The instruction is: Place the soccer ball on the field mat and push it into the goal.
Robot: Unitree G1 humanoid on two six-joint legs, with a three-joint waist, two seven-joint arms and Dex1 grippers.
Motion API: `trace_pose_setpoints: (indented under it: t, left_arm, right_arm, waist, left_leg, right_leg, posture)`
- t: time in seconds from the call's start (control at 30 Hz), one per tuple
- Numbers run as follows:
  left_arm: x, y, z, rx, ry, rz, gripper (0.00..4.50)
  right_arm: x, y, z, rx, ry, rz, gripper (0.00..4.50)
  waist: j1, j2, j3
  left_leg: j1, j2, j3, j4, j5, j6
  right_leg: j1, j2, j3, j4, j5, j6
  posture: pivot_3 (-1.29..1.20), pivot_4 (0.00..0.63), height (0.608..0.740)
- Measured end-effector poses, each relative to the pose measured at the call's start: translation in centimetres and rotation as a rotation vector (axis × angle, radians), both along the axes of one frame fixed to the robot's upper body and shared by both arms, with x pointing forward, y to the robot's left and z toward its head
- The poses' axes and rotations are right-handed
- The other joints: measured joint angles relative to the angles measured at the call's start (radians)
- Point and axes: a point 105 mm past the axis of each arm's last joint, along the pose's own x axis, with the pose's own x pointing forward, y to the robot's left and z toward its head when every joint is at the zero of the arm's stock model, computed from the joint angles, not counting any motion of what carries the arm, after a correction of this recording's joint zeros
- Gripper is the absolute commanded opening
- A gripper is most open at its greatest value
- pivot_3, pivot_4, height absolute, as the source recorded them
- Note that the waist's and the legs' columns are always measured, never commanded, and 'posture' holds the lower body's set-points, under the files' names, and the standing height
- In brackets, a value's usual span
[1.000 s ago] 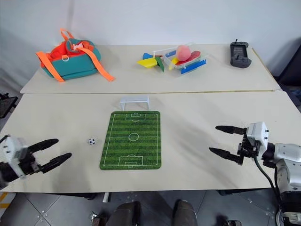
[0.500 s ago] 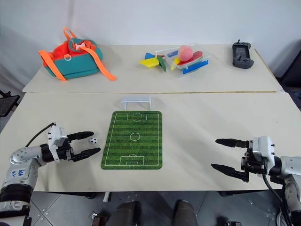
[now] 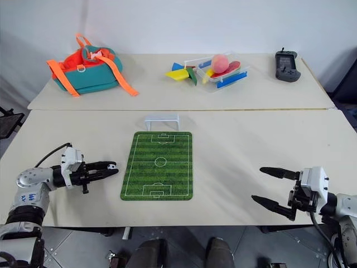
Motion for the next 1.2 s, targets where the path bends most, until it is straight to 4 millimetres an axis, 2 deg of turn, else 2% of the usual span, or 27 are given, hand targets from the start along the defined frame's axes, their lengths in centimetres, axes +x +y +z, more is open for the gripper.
trace_pose_setpoints:
  t: [0.13, 0.2, 0.3, 0.37, 0.53, 0.63, 0.7, 0.93, 1.2]
  left_arm:
    - [-0.1, -0.2, 0.2, -0.003, 0.000, -0.028, 0.86]
    - [-0.3, -0.9, 1.3, -0.007, -0.018, -0.080, 0.86]
    - [-1.2, -3.9, 3.6, -0.004, -0.056, -0.225, 0.86]
    - [-1.9, -6.4, 4.5, -0.012, -0.073, -0.300, 0.86]
    - [-4.1, -11.8, 3.6, -0.048, -0.033, -0.394, 0.86]
    - [-4.4, -13.7, 3.9, -0.054, -0.064, -0.396, 0.86]
    - [-4.4, -14.2, 3.7, -0.036, -0.080, -0.379, 0.86]
    - [-4.3, -14.1, 0.4, 0.073, -0.059, -0.282, 0.86]
    - [-4.7, -13.6, -0.3, 0.089, -0.072, -0.260, 0.86]
  right_arm:
    - [0.3, 0.0, 0.3, 0.001, -0.013, 0.002, 4.50]
    - [0.5, -0.1, 0.4, 0.004, -0.018, 0.004, 4.50]
    - [0.6, -0.1, 0.6, 0.006, -0.018, 0.023, 4.50]
    - [0.5, 0.1, 0.7, 0.001, -0.017, 0.055, 4.50]
    - [-0.1, 0.5, 0.5, -0.003, 0.013, 0.123, 4.50]
    - [-0.5, 0.7, 0.3, -0.016, 0.032, 0.164, 4.50]
    - [-0.7, 0.9, 0.0, -0.019, 0.044, 0.184, 4.50]
    - [-0.2, 1.7, 0.0, -0.029, 0.040, 0.220, 4.50]
    - [-0.2, 1.9, -0.1, -0.028, 0.047, 0.228, 4.50]
  waist:
    - [-0.001, 0.000, 0.000]
    - [0.000, -0.001, 0.000]
    - [0.001, -0.001, 0.000]
    - [0.003, -0.001, 0.000]
    - [0.003, -0.001, 0.001]
    - [0.006, -0.001, 0.001]
    - [0.007, -0.001, 0.001]
    - [0.013, -0.001, 0.001]
    - [0.025, -0.001, 0.001]
  left_leg:
    - [0.000, 0.000, 0.000, 0.001, 0.000, 0.000]
    - [-0.001, 0.000, 0.000, 0.001, 0.000, 0.000]
    - [-0.001, 0.000, 0.000, 0.002, -0.001, 0.000]
    - [0.000, 0.000, 0.000, 0.002, -0.001, 0.000]
    - [0.000, 0.000, 0.000, 0.003, -0.001, 0.000]
    - [0.000, 0.000, 0.000, 0.004, -0.001, 0.001]
    - [0.000, 0.000, 0.001, 0.004, -0.001, 0.001]
    - [0.000, 0.000, 0.002, 0.004, -0.002, 0.001]
    - [-0.001, 0.000, 0.002, 0.005, -0.002, 0.001]
  right_leg:
    - [0.000, 0.000, 0.000, 0.000, 0.000, 0.000]
    - [0.000, 0.000, 0.000, 0.001, 0.000, 0.000]
    - [0.000, 0.000, 0.001, 0.001, 0.001, 0.001]
    - [0.001, 0.000, 0.002, 0.001, 0.001, 0.001]
    - [0.001, 0.000, 0.002, 0.001, 0.001, 0.001]
    - [0.001, 0.000, 0.002, -0.002, 0.001, 0.001]
    - [0.001, 0.000, 0.003, -0.003, 0.001, 0.001]
    - [0.000, 0.000, 0.004, -0.004, 0.001, 0.001]
    - [0.000, 0.000, 0.004, -0.005, 0.001, 0.001]
  posture:
    - [0.00, 0.150, 0.740]
    - [0.00, 0.150, 0.740]
    - [0.00, 0.150, 0.740]
    - [0.00, 0.150, 0.740]
    - [0.00, 0.150, 0.740]
    - [0.00, 0.150, 0.740]
    - [0.00, 0.150, 0.740]
    - [0.00, 0.150, 0.740]
    - [0.00, 0.150, 0.740]
